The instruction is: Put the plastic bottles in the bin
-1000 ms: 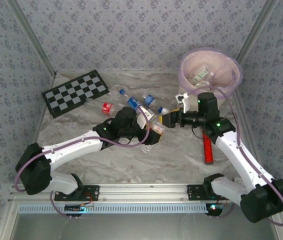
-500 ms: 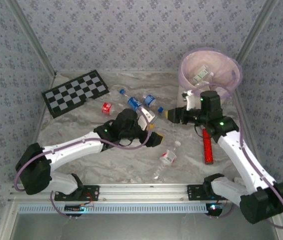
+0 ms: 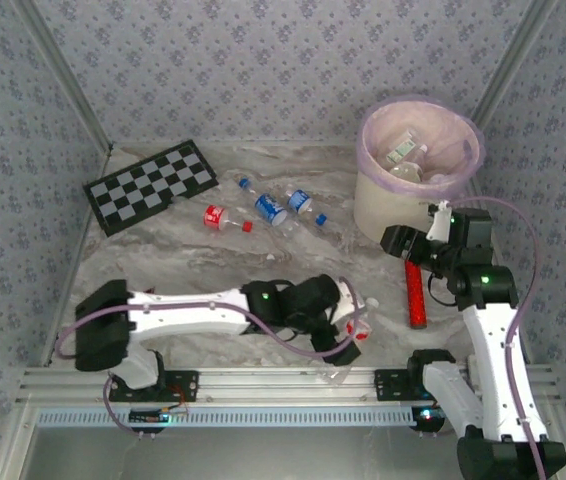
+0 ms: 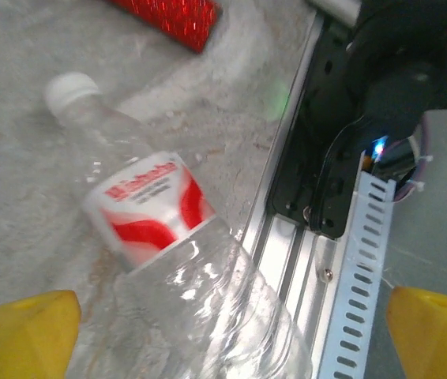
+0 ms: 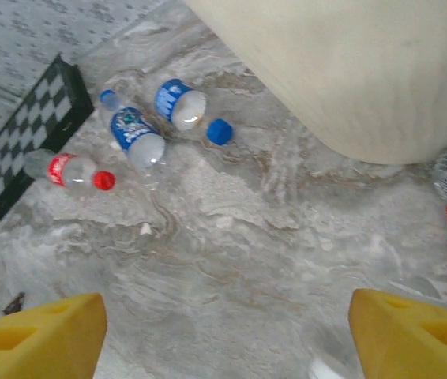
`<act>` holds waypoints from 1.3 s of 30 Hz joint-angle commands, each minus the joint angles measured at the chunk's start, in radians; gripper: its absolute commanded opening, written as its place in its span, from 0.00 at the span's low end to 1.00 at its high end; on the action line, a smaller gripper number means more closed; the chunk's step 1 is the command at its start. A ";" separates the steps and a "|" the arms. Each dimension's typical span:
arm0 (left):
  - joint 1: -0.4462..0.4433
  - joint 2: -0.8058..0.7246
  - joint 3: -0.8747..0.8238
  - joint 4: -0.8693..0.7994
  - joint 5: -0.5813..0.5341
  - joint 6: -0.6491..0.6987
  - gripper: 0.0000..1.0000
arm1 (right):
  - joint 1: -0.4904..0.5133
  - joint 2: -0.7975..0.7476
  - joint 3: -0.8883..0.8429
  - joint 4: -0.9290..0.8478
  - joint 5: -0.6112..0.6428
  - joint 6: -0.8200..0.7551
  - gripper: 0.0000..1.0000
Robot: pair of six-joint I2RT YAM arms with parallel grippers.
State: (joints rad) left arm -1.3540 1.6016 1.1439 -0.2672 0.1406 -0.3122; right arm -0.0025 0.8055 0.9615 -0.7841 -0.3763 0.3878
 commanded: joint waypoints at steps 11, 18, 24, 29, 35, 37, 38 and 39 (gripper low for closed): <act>-0.042 0.314 0.203 -0.175 -0.160 -0.172 0.99 | -0.059 -0.092 0.036 -0.138 0.055 -0.029 0.97; -0.042 0.329 0.214 -0.210 -0.203 -0.165 0.78 | -0.070 -0.092 0.055 -0.126 0.024 -0.029 0.96; 0.012 0.274 0.185 -0.240 -0.232 -0.184 0.60 | -0.092 -0.074 0.054 -0.074 -0.124 -0.017 0.96; 0.133 0.066 0.034 -0.154 -0.242 -0.108 0.56 | -0.121 -0.024 0.044 0.018 -0.338 -0.024 0.95; 0.284 -0.235 -0.198 0.155 -0.193 0.035 0.57 | -0.105 0.033 -0.036 0.222 -0.562 0.090 0.90; 0.339 -0.294 -0.267 0.288 -0.107 0.035 0.57 | -0.059 0.053 -0.061 0.317 -0.594 0.153 0.88; 0.365 -0.312 -0.292 0.335 -0.069 0.032 0.57 | -0.023 0.063 -0.059 0.347 -0.589 0.161 0.87; 0.381 -0.321 -0.307 0.369 -0.044 0.030 0.57 | 0.015 0.071 -0.052 0.360 -0.572 0.157 0.87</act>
State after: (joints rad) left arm -1.0111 1.2968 0.8906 -0.1108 -0.0147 -0.3244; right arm -0.0528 0.8673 0.9100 -0.5671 -0.8619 0.4805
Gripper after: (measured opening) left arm 0.575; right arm 0.869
